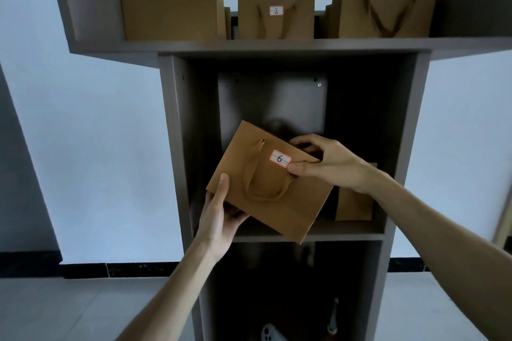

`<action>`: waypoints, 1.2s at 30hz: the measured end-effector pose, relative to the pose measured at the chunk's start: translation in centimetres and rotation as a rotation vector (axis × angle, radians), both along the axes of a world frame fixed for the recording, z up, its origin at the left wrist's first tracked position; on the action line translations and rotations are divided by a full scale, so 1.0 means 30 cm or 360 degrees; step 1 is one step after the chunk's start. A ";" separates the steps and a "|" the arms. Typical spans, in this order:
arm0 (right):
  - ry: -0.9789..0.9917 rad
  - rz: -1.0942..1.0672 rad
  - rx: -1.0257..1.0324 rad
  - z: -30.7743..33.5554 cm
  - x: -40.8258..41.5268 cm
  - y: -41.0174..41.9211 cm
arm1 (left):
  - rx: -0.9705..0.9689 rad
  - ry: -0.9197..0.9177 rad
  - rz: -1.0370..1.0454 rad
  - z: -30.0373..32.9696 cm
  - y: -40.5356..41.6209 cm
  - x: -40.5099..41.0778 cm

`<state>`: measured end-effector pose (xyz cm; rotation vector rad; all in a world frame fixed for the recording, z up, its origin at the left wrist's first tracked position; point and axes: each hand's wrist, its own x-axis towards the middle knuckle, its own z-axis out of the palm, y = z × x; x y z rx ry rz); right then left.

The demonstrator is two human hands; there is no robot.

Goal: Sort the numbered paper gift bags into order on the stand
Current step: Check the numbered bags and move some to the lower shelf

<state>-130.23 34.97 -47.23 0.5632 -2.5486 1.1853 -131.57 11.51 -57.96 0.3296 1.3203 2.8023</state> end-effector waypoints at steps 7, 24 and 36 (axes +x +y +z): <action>0.0058 -0.0105 0.0153 0.032 -0.037 0.019 | -0.0067 -0.0119 0.0030 0.031 0.042 -0.047; -0.0109 -0.0682 0.0870 -0.073 -0.259 -0.049 | -0.1111 -0.0025 0.0277 -0.064 0.082 -0.218; -0.0162 -0.0118 0.1196 0.042 -0.224 0.056 | -0.1340 0.0110 0.0033 -0.111 0.209 -0.277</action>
